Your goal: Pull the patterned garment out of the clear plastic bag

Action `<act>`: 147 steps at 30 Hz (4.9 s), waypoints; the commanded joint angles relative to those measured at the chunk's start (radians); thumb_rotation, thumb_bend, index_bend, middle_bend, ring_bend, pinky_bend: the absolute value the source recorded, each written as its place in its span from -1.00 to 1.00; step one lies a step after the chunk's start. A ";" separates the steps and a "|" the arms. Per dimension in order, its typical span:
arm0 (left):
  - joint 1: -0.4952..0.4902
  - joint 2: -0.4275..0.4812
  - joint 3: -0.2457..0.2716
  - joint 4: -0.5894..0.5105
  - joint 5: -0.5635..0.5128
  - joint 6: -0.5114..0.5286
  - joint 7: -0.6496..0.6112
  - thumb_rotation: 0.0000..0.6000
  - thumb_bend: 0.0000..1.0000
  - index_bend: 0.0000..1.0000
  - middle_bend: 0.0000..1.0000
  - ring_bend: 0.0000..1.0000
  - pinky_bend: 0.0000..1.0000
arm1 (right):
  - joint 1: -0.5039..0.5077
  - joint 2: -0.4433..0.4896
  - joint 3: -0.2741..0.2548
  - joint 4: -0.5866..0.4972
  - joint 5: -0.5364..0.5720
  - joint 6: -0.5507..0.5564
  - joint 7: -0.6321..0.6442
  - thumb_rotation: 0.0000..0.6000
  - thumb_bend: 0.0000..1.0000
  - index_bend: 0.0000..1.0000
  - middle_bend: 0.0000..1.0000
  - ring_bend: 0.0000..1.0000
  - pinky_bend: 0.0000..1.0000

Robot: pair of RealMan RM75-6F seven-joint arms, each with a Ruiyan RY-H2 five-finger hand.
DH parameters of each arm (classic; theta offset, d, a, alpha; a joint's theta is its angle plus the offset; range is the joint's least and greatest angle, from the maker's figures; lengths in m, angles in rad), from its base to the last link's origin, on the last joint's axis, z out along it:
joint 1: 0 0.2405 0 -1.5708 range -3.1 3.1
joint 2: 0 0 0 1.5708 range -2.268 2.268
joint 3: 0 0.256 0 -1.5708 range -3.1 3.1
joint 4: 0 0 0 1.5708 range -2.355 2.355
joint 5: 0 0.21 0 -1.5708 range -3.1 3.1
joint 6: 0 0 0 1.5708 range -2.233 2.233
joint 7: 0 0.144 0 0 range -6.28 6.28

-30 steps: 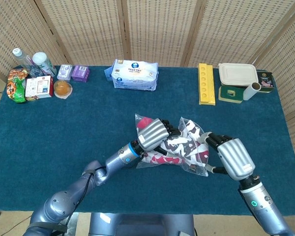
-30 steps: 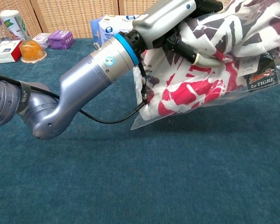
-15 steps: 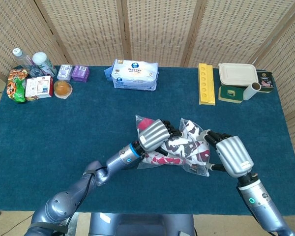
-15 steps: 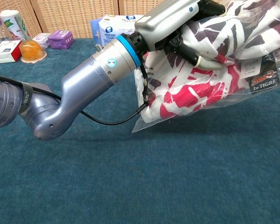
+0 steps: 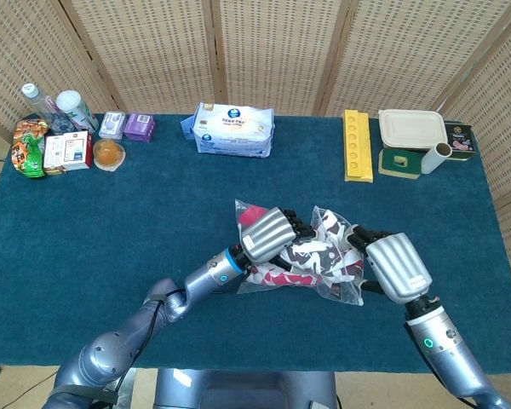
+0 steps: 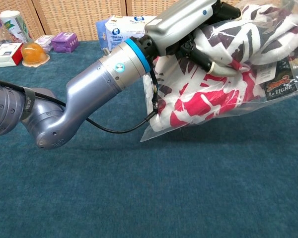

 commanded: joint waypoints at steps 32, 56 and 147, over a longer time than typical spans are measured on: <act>0.052 0.168 0.053 -0.228 0.006 -0.102 0.040 1.00 -0.85 -0.09 0.22 0.15 0.00 | 0.016 -0.070 0.003 0.048 0.053 0.019 -0.022 1.00 -0.05 0.30 -0.03 0.33 0.43; 0.153 0.581 -0.016 -0.938 -0.120 -0.326 0.370 1.00 -0.93 -0.97 -0.57 -0.79 -0.50 | 0.054 -0.103 -0.020 0.158 0.061 -0.045 0.022 1.00 -0.05 0.32 -0.02 0.34 0.42; 0.248 0.599 0.129 -0.563 -0.072 -0.467 0.377 1.00 -0.06 0.28 -0.15 -0.46 -0.37 | 0.019 -0.030 -0.050 0.197 0.022 -0.024 0.150 1.00 -0.05 0.36 0.04 0.38 0.41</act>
